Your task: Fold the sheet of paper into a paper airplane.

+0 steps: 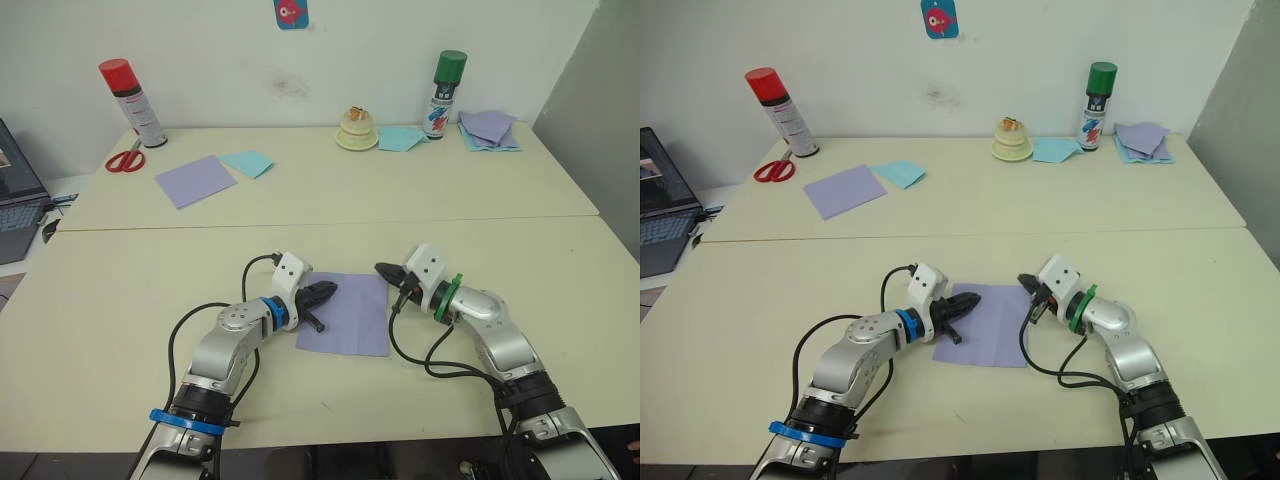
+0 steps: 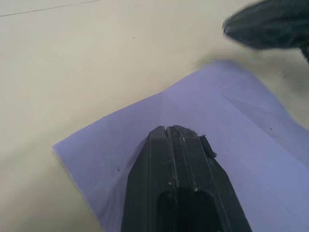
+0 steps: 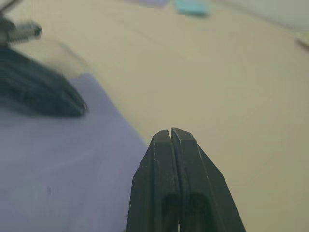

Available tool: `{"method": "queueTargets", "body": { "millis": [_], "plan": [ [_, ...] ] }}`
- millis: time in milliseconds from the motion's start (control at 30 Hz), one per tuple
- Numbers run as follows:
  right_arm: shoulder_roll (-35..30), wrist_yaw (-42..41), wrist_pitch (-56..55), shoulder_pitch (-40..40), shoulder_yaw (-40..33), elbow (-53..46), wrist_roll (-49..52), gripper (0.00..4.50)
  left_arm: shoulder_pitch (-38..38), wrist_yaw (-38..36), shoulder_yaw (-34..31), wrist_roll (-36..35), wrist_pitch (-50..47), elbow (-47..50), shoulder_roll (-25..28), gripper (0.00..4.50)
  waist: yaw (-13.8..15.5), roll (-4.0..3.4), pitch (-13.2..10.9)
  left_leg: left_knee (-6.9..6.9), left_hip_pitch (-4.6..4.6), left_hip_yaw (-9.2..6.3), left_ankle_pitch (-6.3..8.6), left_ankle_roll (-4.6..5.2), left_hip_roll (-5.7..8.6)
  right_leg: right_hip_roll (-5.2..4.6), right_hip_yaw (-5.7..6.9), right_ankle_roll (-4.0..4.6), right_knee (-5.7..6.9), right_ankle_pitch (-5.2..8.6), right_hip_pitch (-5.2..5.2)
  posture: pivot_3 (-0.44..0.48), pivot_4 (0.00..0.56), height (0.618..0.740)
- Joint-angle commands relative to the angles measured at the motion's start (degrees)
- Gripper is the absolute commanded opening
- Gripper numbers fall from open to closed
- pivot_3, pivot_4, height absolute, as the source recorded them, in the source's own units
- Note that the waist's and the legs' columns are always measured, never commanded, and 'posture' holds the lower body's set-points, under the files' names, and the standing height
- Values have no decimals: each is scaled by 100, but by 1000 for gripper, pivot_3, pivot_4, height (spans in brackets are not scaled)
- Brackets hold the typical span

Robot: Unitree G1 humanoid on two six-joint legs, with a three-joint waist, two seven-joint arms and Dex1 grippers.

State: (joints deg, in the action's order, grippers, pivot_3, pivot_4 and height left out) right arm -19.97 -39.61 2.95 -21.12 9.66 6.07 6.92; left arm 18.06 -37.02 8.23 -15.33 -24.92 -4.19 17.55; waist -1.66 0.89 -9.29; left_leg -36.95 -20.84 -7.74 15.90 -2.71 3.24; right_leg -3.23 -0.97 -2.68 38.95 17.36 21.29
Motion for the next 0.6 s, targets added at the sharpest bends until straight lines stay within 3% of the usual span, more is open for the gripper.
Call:
{"method": "queueTargets", "body": {
  "millis": [33, 367, 600],
  "plan": [
    [24, -345, -109, -54, -57, -636, 380, 23, -48, 18, 73, 191, -42, 8, 107, 0, 0, 0, 0, 0, 0, 0, 0, 0, 0, 0, 0, 0, 0, 0, 0, 0, 150, 740],
    [-387, -759, 454, 7, 1068, -349, -649, 23, -13, 40, 138, 263, -186, 91, 143, 0, 2, 0, 0, 3, 0, -1, 1, 1, 1, -1, 0, 0, -2, 0, 2, 0, 150, 740],
    [-566, -753, 602, -128, 1363, 118, -1156, 23, 424, 495, -503, 117, -566, -160, 156, 0, -8, 1, -1, 3, 1, -3, 0, 0, -3, 3, 3, -1, -2, 0, 1, 0, 150, 740]
  ]
}}
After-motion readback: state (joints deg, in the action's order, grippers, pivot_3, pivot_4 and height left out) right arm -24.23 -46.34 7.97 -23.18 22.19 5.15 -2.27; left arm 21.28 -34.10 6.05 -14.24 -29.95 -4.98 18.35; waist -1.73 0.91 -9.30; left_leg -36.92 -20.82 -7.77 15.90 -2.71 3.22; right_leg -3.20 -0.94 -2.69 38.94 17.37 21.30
